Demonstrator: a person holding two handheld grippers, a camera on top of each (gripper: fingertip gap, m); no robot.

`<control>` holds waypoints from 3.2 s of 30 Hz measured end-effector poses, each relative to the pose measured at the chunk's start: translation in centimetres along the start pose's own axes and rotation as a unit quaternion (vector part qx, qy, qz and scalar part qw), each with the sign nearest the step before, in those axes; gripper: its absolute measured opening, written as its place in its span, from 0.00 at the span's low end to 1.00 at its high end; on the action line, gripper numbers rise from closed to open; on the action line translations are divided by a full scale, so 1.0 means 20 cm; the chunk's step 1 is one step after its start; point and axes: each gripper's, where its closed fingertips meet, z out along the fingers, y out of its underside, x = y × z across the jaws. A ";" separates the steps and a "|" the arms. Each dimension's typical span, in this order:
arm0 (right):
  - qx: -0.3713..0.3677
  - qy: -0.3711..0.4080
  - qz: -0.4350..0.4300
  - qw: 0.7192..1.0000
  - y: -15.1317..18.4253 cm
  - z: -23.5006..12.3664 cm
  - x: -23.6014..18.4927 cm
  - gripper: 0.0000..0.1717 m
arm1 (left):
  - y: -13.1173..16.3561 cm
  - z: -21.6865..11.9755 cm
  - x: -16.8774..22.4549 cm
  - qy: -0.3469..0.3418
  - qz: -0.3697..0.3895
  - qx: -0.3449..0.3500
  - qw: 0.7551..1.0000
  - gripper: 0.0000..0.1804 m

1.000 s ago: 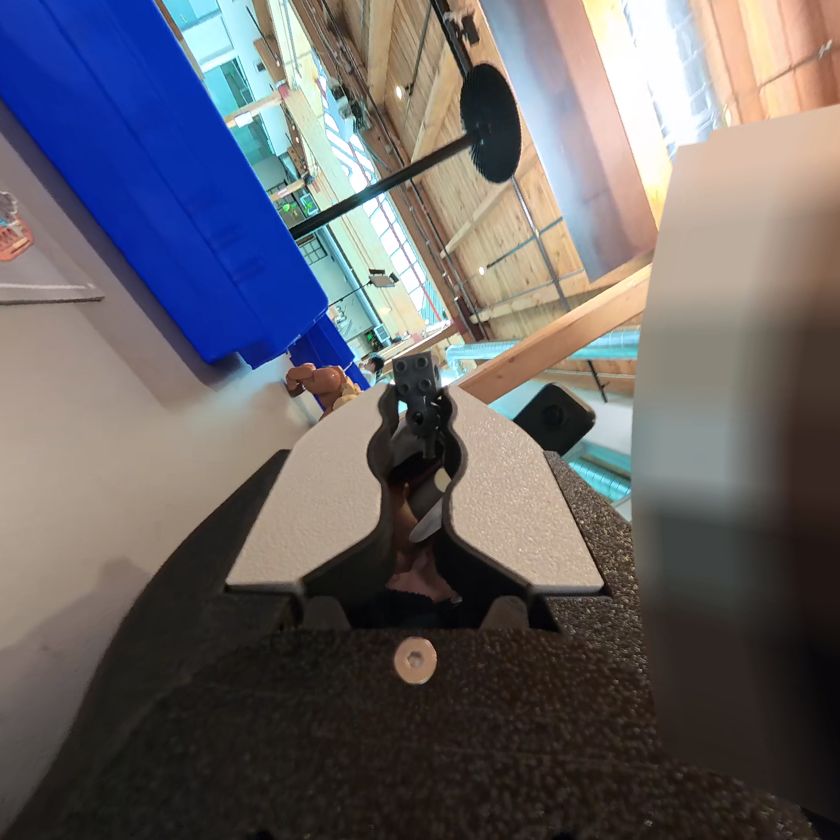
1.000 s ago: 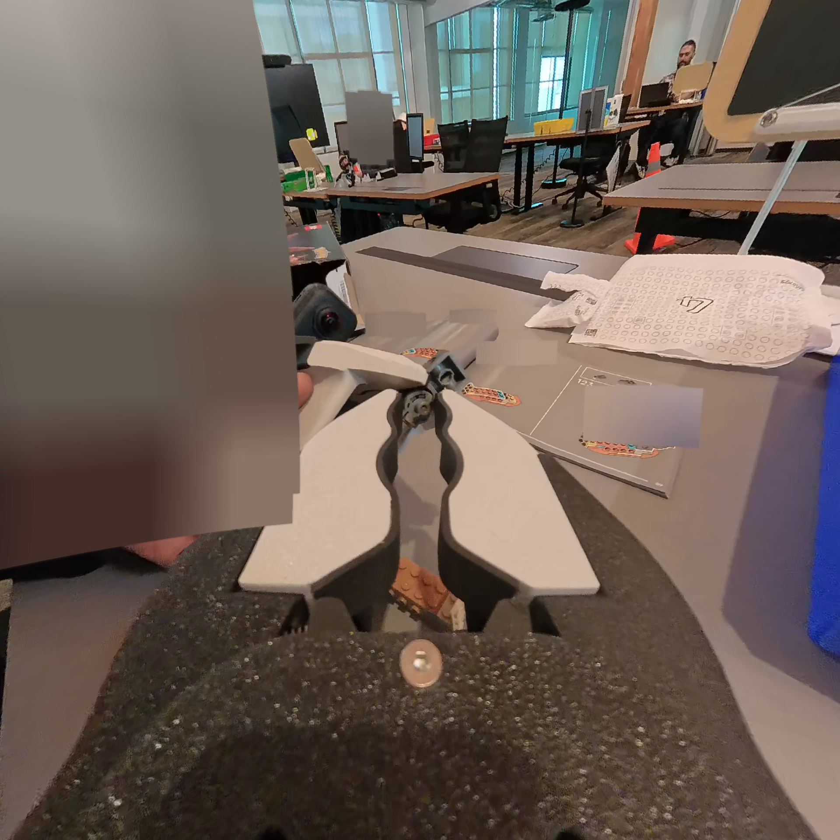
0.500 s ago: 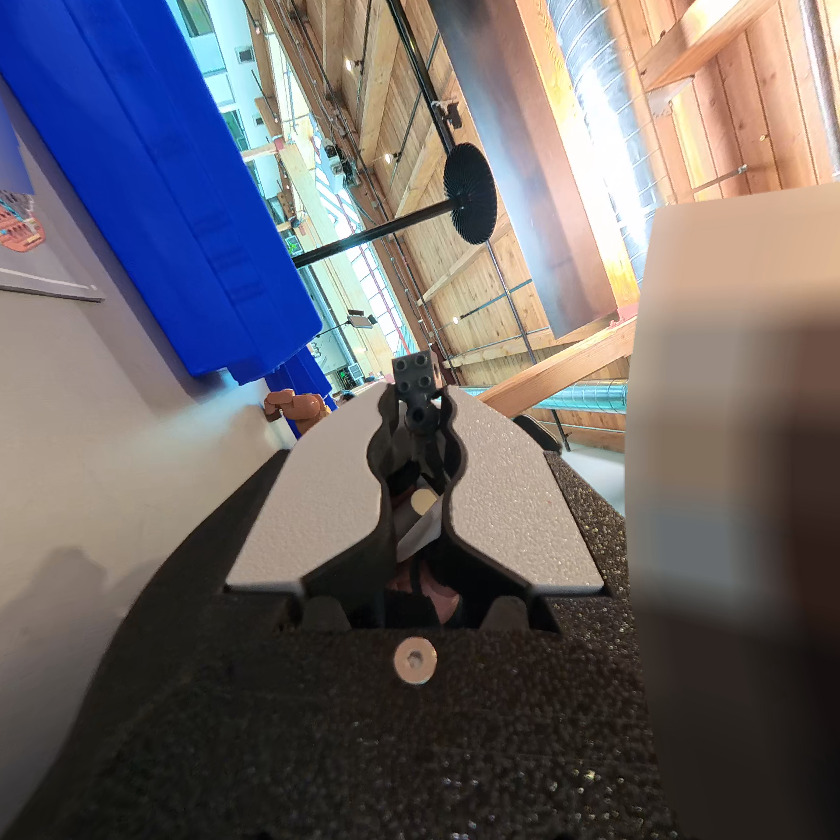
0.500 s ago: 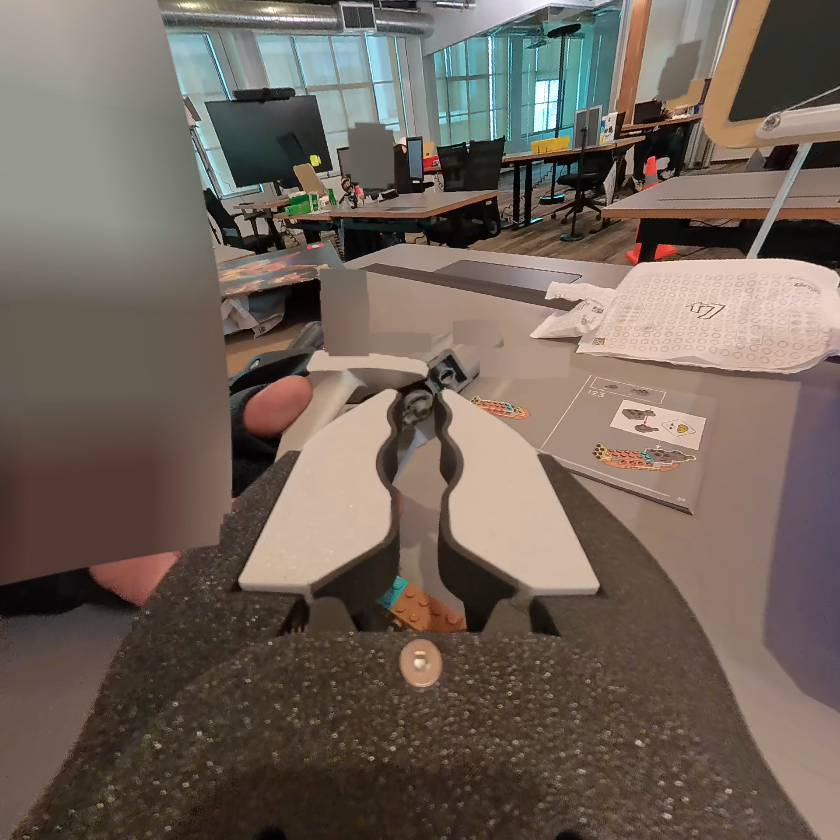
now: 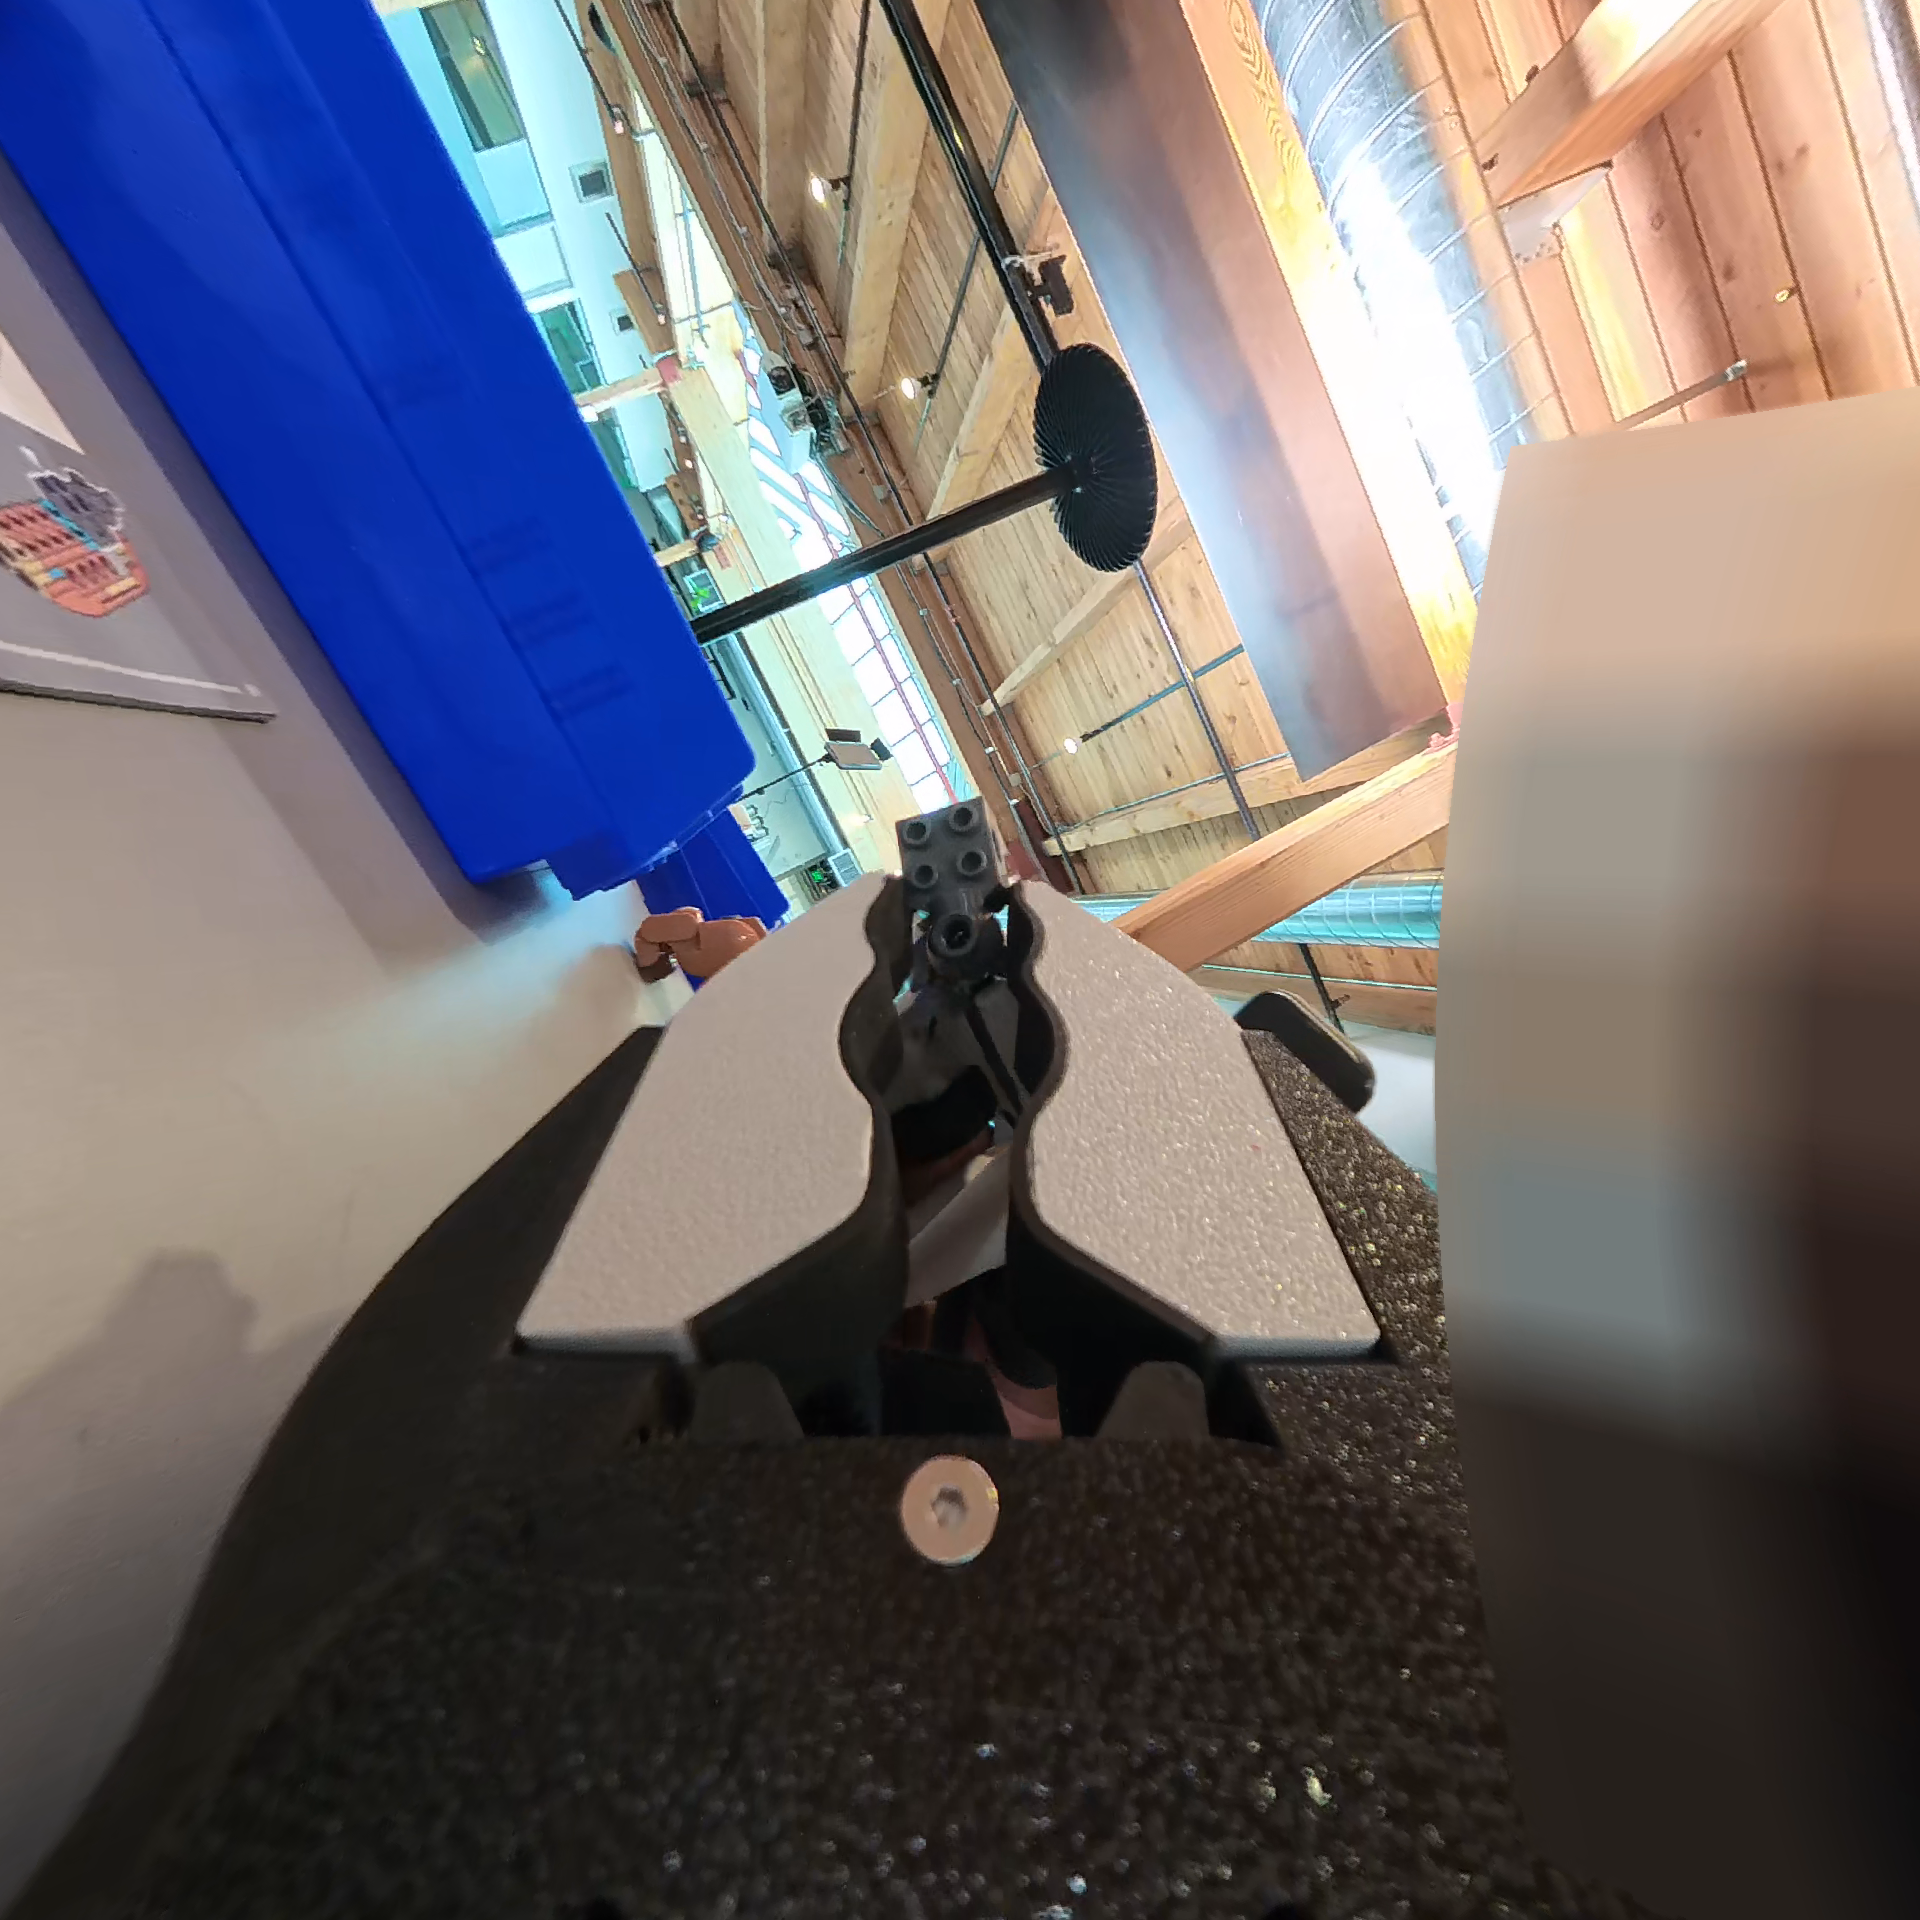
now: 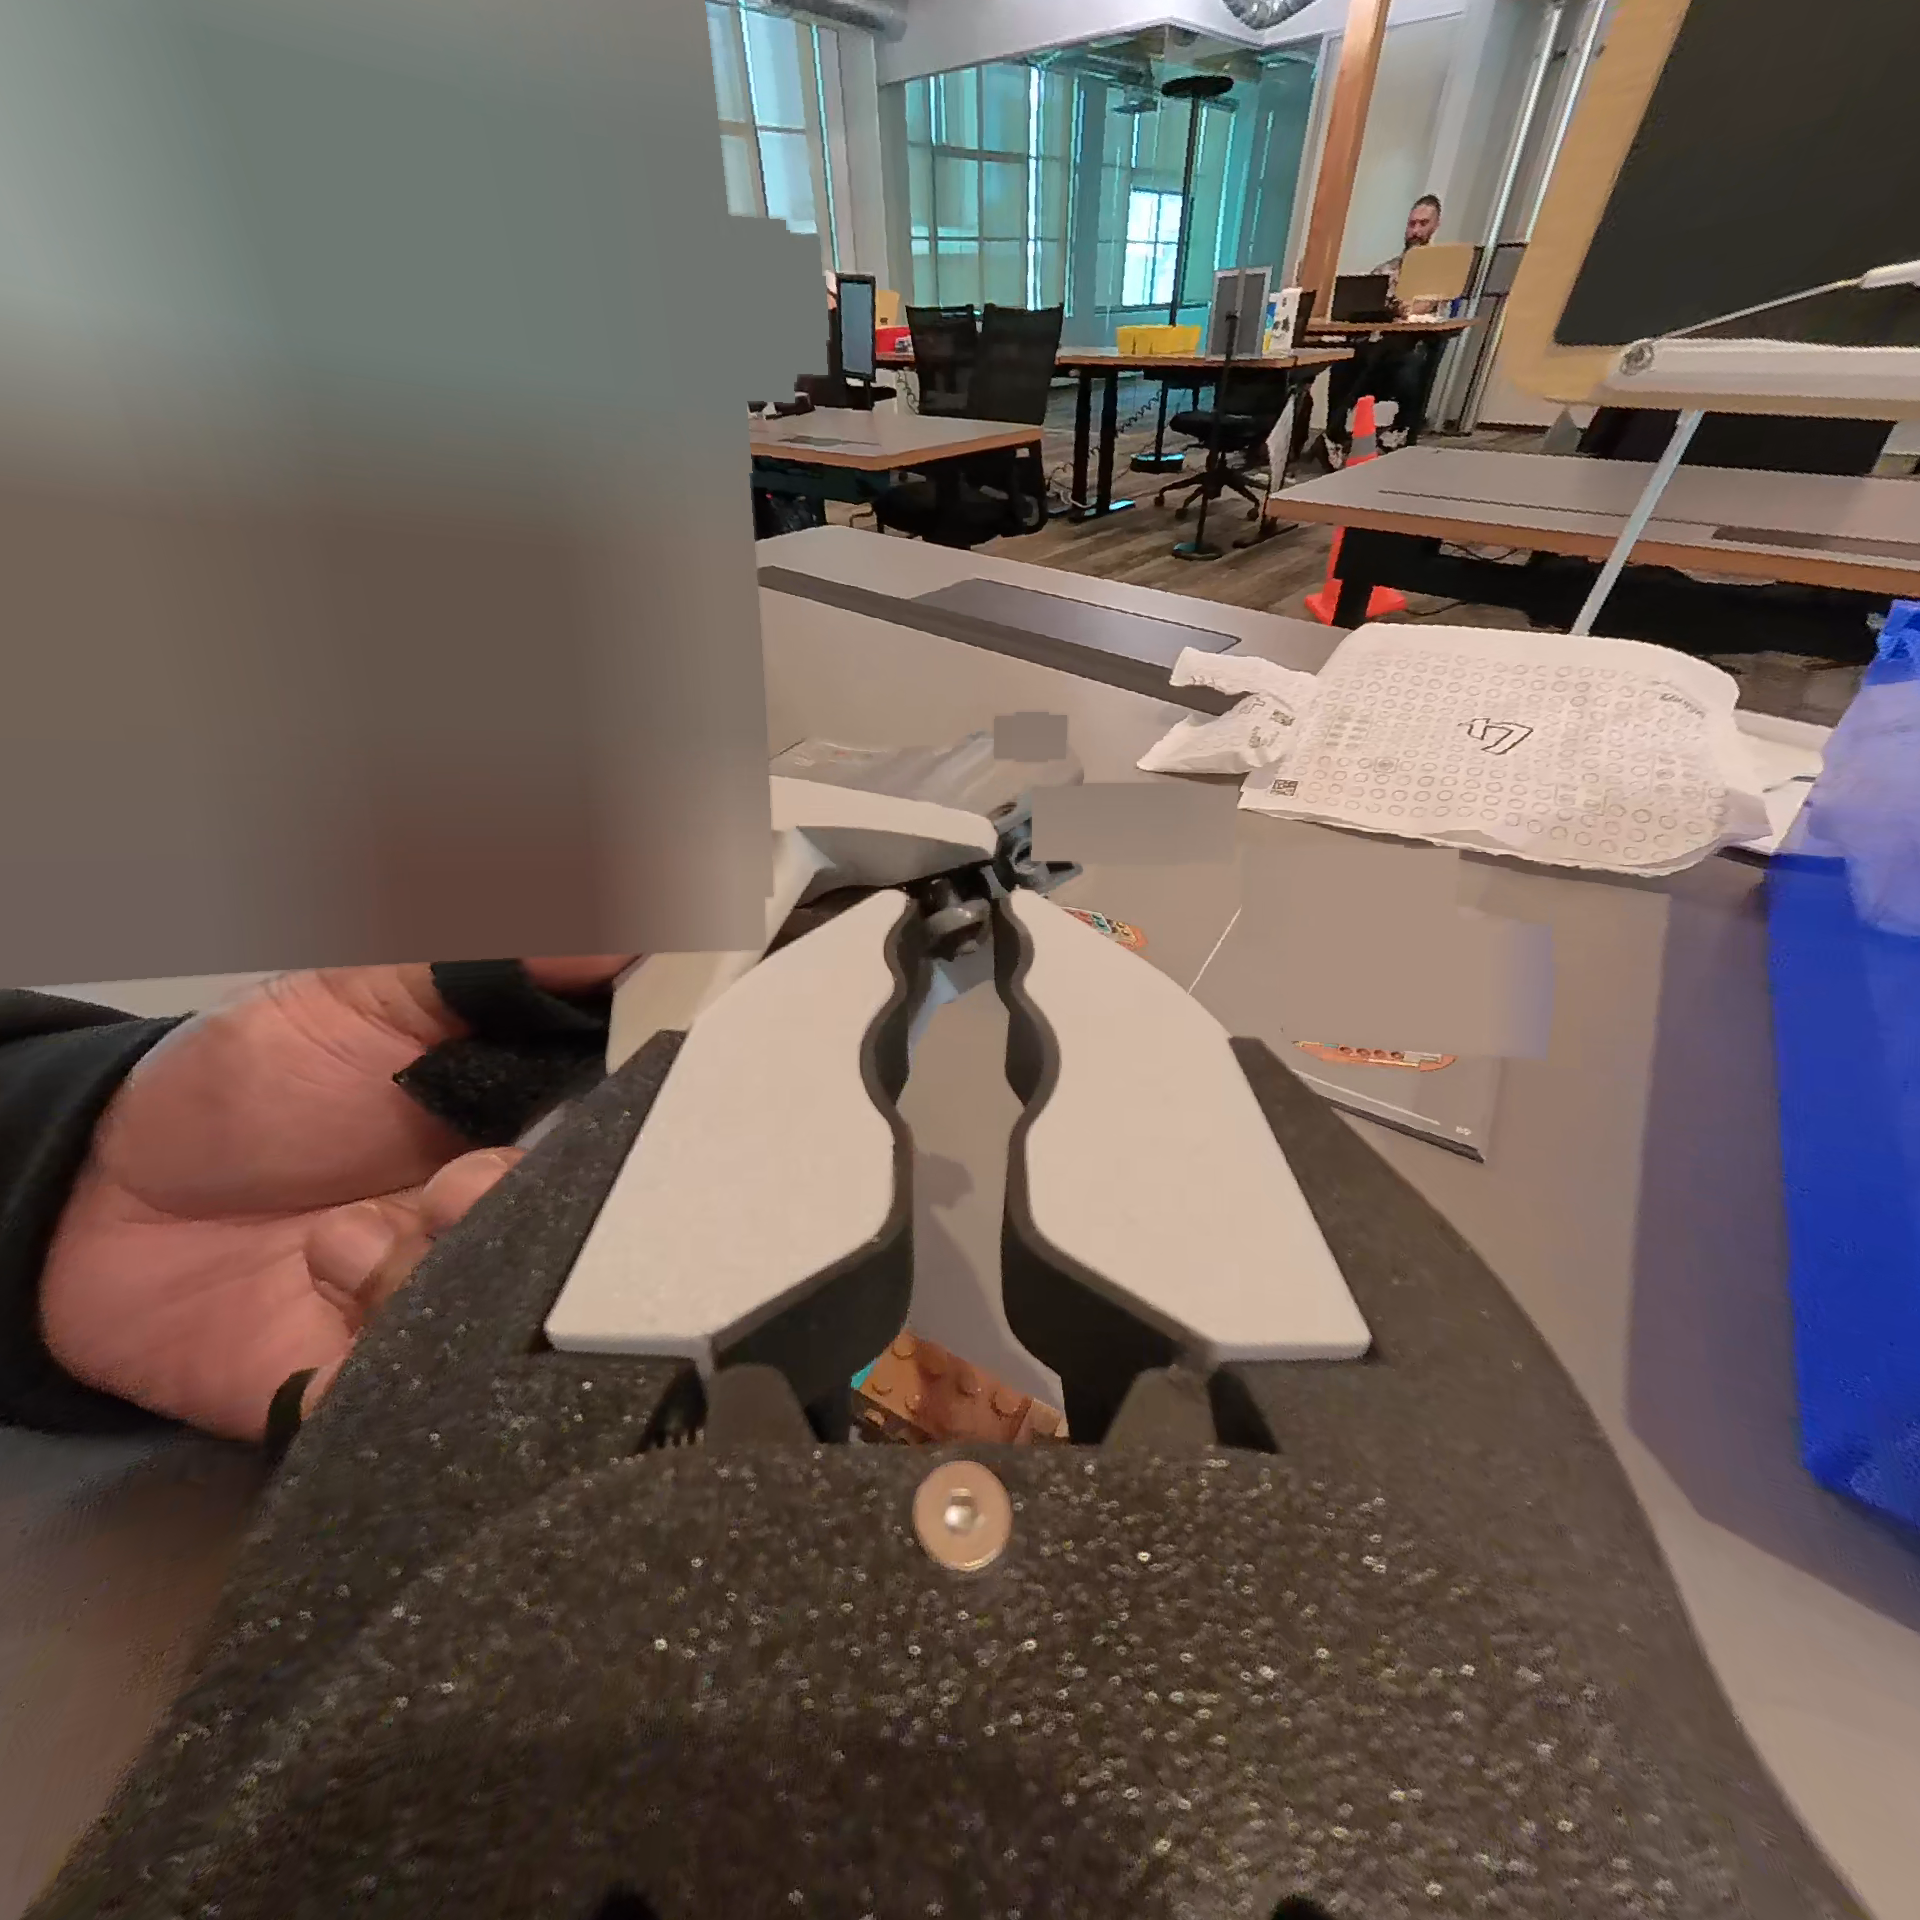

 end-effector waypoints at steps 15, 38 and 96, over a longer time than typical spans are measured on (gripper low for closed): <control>0.110 -0.068 0.110 0.985 -0.14 -0.19 -0.02 0.07 | 0.14 0.10 0.17 -0.033 0.267 -0.089 0.959 0.09; 0.054 -0.122 0.181 0.974 0.04 -0.56 0.10 0.06 | 0.48 0.14 0.05 -0.115 0.344 -0.159 0.918 0.09; -0.041 -0.239 0.353 0.904 0.12 -0.59 0.02 0.02 | 0.65 0.01 0.02 -0.139 0.469 -0.286 0.824 0.07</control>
